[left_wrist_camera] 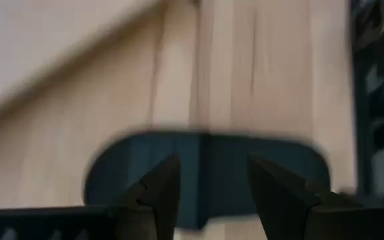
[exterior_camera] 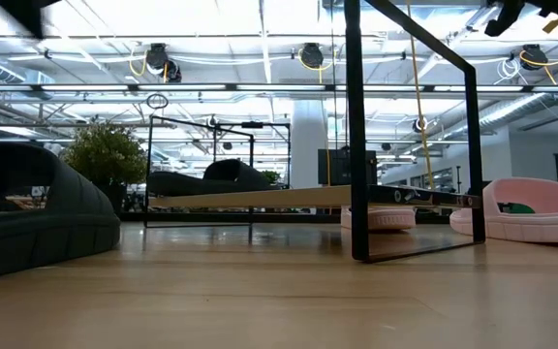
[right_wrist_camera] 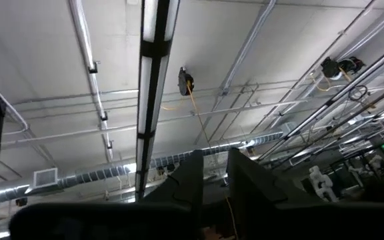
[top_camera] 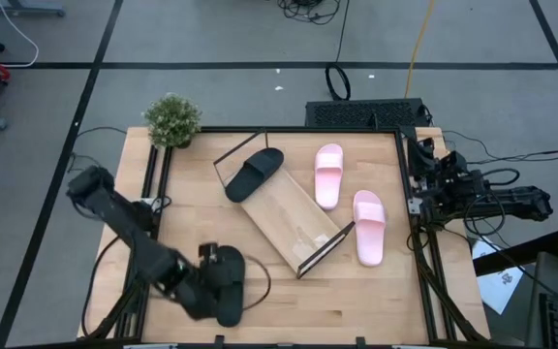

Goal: Pick and place slides into the shelf
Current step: Put the black slipper on the shelf

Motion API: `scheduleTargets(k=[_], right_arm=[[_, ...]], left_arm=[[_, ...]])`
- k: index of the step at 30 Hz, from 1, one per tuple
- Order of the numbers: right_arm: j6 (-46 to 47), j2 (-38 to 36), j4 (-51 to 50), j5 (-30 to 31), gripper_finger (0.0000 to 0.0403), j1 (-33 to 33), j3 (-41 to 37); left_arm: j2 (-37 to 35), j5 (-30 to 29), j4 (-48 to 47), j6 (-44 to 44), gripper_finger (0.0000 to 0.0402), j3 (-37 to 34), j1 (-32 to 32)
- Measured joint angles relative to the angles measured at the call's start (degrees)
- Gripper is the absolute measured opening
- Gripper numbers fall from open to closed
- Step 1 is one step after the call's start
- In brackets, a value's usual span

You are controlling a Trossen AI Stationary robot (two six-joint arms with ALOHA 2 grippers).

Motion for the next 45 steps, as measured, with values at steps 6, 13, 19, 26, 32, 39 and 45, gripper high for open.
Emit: scheduleTargets(k=[6, 13, 19, 26, 32, 39, 45], right_arm=[[0.8, 0.1, 0.0, -2.2, 0.0059, 0.0, 0.0], [1.6, 0.1, 0.0, -2.2, 0.0059, 0.0, 0.0], [1.6, 0.1, 0.0, -2.2, 0.0059, 0.0, 0.0], [1.1, 0.1, -0.1, -2.2, 0.0059, 0.0, 0.0], [0.9, 0.1, 0.0, -2.2, 0.0059, 0.0, 0.0], [0.9, 0.1, -0.1, -2.2, 0.0059, 0.0, 0.0], [1.1, 0.1, -0.1, -2.2, 0.0059, 0.0, 0.0]], left_arm=[[6.3, -0.8, -1.2, -5.9, 0.0170, 0.0, -3.1], [9.2, -2.4, -1.4, -7.4, 0.0170, 0.0, -2.5], [10.5, -2.8, -3.5, -8.3, 0.0170, 0.0, -2.1], [12.5, -2.4, -5.6, -10.4, 0.0170, 0.0, -1.4], [12.7, -2.5, -5.6, -11.2, 0.0170, 0.0, -1.5], [12.7, -3.6, -7.4, -13.6, 0.0164, 0.0, -1.5], [12.7, -4.0, -9.0, -14.5, 0.0098, 0.0, -1.5]])
